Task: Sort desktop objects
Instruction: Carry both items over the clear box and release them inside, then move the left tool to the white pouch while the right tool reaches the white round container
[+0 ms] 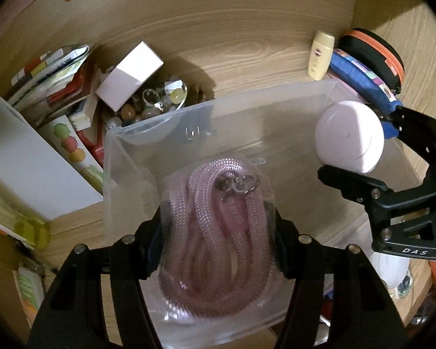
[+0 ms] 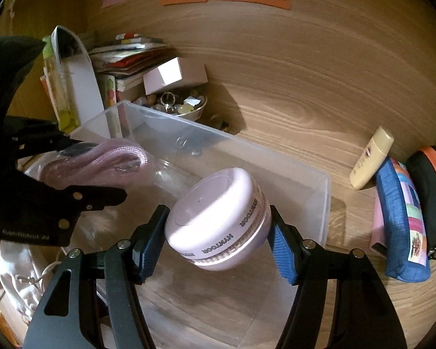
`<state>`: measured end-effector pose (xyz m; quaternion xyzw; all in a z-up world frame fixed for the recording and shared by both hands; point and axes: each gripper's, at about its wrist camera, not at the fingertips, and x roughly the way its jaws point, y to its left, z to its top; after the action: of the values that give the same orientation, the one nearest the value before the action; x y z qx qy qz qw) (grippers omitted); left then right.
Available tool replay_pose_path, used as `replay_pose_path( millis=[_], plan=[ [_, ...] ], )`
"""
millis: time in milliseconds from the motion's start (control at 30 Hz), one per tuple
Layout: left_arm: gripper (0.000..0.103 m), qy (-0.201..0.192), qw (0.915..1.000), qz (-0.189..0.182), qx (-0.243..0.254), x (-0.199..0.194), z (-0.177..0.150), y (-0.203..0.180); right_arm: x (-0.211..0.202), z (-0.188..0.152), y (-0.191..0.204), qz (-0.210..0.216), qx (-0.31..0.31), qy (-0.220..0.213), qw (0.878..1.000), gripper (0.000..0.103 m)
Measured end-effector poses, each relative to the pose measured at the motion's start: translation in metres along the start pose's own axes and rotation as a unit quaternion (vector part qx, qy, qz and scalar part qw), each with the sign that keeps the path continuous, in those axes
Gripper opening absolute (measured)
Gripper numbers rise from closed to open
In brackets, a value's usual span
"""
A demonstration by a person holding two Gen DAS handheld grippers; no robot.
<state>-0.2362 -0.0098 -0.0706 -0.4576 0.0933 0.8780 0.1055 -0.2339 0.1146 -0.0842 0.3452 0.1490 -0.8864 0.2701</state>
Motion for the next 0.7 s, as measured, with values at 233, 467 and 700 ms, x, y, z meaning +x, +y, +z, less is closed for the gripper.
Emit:
replay_pose_path(
  millis=[233, 467, 700],
  plan=[
    [0.07, -0.02, 0.9994, 0.028, 0.0, -0.007, 0.0, -0.002, 0.001, -0.002, 0.002, 0.006, -0.003, 0.006, 1.0, 0.064],
    [0.073, -0.038, 0.9981, 0.035, -0.033, -0.029, 0.0, 0.006, -0.009, 0.001, 0.002, -0.013, -0.009, -0.024, 1.0, 0.081],
    [0.094, -0.109, 0.9894, 0.045, -0.085, -0.092, -0.009, 0.02, -0.046, 0.013, -0.002, -0.023, 0.005, -0.063, 0.998, 0.081]
  ],
)
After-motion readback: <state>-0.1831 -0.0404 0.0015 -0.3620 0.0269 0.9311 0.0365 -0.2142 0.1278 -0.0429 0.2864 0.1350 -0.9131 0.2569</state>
